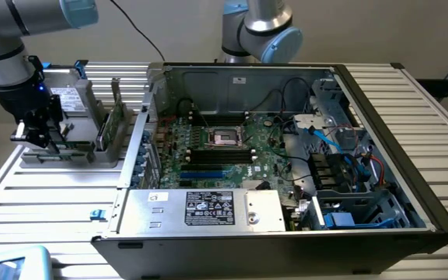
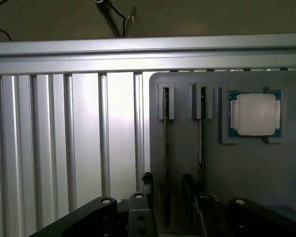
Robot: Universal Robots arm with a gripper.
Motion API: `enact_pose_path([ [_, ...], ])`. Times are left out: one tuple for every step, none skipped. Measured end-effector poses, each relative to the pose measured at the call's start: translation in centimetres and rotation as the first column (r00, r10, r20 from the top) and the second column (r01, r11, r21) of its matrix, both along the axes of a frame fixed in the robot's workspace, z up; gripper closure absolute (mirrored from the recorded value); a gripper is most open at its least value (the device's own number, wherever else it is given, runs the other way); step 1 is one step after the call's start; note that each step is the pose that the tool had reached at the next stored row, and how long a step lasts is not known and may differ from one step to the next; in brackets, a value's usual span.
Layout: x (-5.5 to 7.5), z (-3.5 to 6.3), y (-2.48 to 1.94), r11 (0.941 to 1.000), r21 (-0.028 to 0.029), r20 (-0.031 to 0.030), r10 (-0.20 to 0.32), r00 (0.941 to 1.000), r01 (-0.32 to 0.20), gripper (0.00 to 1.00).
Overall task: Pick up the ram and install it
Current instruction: 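Pick up the ram and move it above insertion slot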
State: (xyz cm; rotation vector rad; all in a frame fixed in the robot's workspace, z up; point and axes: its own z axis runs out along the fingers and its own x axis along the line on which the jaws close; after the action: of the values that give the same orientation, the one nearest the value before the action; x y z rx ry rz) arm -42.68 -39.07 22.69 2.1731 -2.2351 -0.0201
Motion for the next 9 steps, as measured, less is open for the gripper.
enact_pose_path([
  [0.0, -0.18, -0.03, 1.0000, 0.0000, 0.0001, 0.002, 1.0000, -0.002, 0.63],
  [0.0, -0.33, -0.09, 1.0000, 0.0000, 0.0000, 0.006, 1.0000, -0.006, 0.63],
  [0.0, -0.45, -0.14, 0.9999, -0.0001, -0.0001, 0.011, 0.9999, -0.011, 0.63],
  [0.0, -0.59, -0.16, 0.9999, 0.0000, 0.0000, 0.015, 0.9999, -0.015, 0.63],
  [0.0, -0.75, -0.16, 0.9998, 0.0000, -0.0001, 0.019, 0.9998, -0.019, 0.63],
  [0.0, -0.94, -0.15, 0.9998, 0.0000, 0.0000, 0.022, 0.9998, -0.022, 0.63],
  [0.0, -1.11, -0.16, 0.9997, 0.0000, 0.0000, 0.024, 0.9997, -0.024, 0.63],
  [0.1, -1.29, -0.16, 0.9997, 0.0000, 0.0000, 0.025, 0.9997, -0.025, 0.63],
  [0.1, -1.48, -0.16, 0.9997, 0.0000, 0.0001, 0.026, 0.9997, -0.026, 0.63],
])
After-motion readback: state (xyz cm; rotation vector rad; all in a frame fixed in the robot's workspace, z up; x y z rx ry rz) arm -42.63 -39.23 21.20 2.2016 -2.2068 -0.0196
